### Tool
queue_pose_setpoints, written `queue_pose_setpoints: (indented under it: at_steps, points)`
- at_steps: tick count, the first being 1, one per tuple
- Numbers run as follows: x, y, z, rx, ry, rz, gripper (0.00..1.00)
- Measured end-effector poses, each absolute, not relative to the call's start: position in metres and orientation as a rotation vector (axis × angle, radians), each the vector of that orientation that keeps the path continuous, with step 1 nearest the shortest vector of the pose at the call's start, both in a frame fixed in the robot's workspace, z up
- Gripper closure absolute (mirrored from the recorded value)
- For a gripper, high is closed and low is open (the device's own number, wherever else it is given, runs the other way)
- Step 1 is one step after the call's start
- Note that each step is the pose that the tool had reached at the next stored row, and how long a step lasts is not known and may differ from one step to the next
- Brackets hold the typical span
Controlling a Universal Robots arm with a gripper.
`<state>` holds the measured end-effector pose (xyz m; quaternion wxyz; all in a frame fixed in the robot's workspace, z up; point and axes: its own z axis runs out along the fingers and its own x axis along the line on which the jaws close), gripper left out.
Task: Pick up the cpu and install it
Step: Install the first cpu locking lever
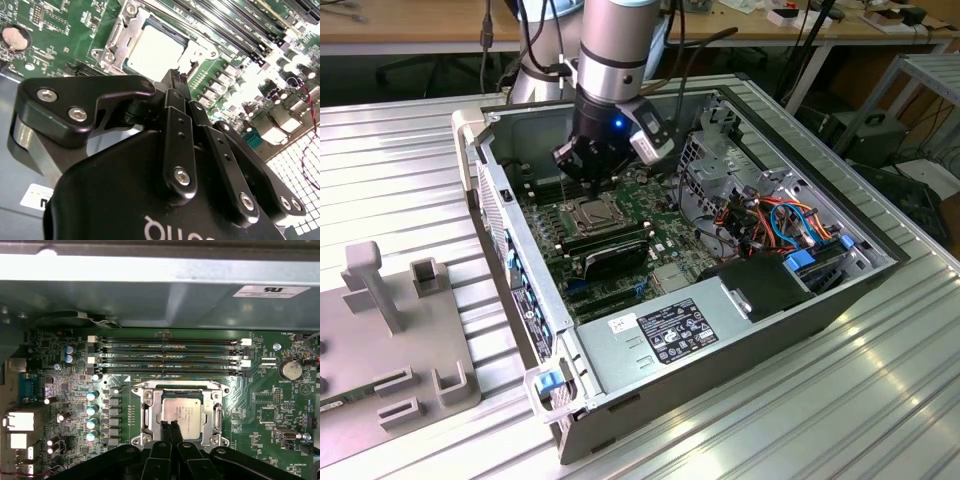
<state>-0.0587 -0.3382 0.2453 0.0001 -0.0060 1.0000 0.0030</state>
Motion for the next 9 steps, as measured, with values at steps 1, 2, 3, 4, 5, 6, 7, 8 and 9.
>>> queue_pose_setpoints:
  at_steps: [1,2,3,4,5,6,7,8,9]
  points:
    - [-0.06,-0.338,0.245,-0.019,3.141,0.009,0.89]
    - [-0.063,-0.338,0.245,-0.018,3.141,0.009,0.89]
    - [-0.065,-0.338,0.245,-0.019,3.141,0.009,0.89]
    - [-0.067,-0.339,0.245,-0.019,3.141,0.009,0.89]
    - [-0.072,-0.339,0.245,-0.019,3.14,0.009,0.89]
    - [-0.075,-0.339,0.245,-0.018,3.14,0.009,0.89]
    - [-0.078,-0.339,0.245,-0.019,3.14,0.009,0.89]
    - [-0.082,-0.339,0.245,-0.019,3.139,0.009,0.89]
    - [-0.087,-0.34,0.245,-0.018,3.138,0.009,0.89]
